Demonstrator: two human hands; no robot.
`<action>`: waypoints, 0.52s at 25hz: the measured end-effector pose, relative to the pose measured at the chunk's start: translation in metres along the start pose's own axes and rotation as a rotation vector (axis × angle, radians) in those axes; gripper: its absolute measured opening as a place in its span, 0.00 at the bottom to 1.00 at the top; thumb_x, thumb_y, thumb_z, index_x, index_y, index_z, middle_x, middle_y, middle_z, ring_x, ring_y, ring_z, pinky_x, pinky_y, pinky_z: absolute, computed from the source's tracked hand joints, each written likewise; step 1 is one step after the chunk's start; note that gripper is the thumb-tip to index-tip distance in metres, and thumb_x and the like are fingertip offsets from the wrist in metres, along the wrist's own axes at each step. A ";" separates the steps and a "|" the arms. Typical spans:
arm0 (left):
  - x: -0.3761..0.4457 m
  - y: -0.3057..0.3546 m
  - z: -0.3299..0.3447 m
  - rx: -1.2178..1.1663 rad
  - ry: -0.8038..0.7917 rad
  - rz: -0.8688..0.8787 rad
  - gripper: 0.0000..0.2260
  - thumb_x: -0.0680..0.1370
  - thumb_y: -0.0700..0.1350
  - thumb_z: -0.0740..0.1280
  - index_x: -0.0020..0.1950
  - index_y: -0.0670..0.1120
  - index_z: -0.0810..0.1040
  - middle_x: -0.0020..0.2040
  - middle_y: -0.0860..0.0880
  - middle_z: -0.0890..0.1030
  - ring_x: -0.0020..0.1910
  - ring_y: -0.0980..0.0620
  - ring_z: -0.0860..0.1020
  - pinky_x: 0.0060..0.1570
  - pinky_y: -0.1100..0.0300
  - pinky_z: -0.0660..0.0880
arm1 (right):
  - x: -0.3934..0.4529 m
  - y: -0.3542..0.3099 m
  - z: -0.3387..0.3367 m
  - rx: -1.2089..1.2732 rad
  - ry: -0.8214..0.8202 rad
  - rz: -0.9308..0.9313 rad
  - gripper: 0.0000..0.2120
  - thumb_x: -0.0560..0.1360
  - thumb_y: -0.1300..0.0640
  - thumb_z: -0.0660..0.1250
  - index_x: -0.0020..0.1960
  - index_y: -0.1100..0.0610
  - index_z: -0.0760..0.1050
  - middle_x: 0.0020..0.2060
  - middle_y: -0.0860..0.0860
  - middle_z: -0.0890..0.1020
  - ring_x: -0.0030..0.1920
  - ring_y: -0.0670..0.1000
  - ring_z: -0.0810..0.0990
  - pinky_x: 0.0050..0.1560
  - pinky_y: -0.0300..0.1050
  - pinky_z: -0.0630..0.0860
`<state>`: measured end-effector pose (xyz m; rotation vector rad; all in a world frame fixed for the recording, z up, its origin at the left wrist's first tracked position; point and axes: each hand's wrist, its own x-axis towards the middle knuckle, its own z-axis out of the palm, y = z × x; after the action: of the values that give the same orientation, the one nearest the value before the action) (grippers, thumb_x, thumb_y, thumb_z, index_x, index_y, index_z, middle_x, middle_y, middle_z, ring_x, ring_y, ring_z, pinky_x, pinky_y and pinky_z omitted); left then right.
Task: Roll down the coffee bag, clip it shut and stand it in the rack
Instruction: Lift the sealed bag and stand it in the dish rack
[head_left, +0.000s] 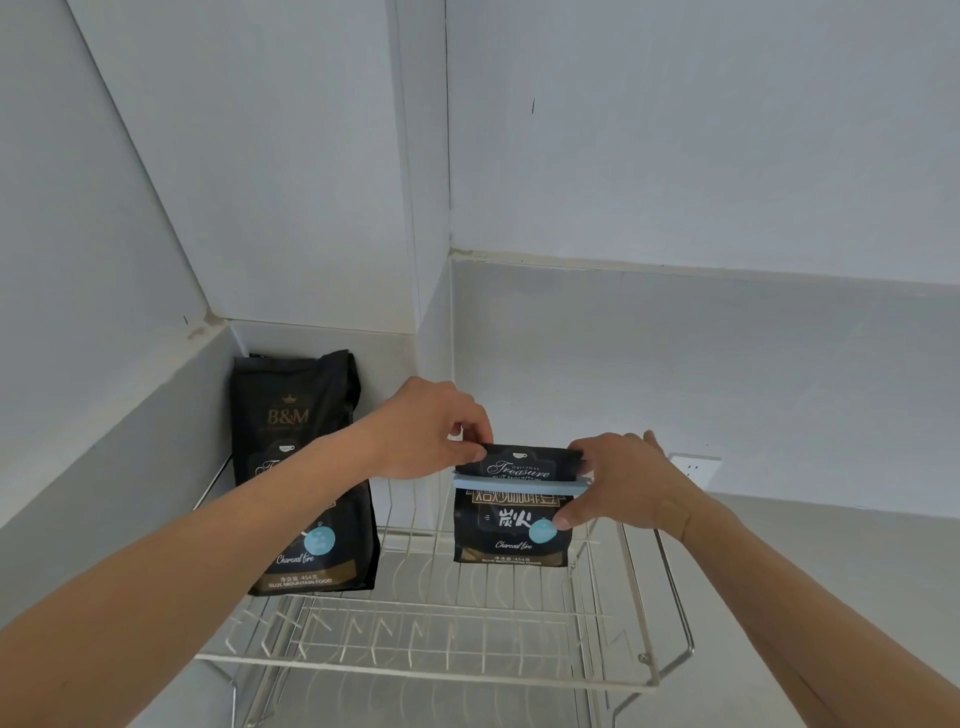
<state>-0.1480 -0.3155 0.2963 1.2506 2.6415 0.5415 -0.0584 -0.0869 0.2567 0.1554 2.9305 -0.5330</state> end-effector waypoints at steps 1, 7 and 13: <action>0.001 0.000 0.002 -0.015 0.016 0.010 0.04 0.76 0.49 0.70 0.50 0.54 0.82 0.44 0.56 0.82 0.46 0.57 0.74 0.52 0.55 0.72 | 0.001 0.001 -0.001 0.006 0.005 0.000 0.26 0.58 0.38 0.76 0.53 0.46 0.76 0.50 0.45 0.84 0.52 0.50 0.76 0.71 0.66 0.50; 0.003 -0.003 0.009 -0.032 0.040 0.043 0.04 0.75 0.48 0.71 0.50 0.53 0.82 0.44 0.56 0.81 0.45 0.57 0.75 0.50 0.56 0.73 | -0.005 0.005 0.003 0.043 0.031 -0.002 0.26 0.62 0.40 0.76 0.56 0.47 0.74 0.48 0.42 0.79 0.57 0.48 0.71 0.71 0.61 0.55; 0.001 -0.008 0.013 -0.094 0.030 0.006 0.07 0.76 0.48 0.70 0.54 0.53 0.80 0.48 0.55 0.81 0.48 0.56 0.76 0.52 0.51 0.76 | -0.014 0.002 0.004 0.258 0.046 -0.024 0.26 0.64 0.47 0.77 0.58 0.48 0.72 0.49 0.42 0.79 0.55 0.48 0.74 0.58 0.52 0.73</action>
<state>-0.1504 -0.3160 0.2808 1.2320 2.6039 0.6826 -0.0441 -0.0877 0.2552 0.1658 2.8991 -0.9229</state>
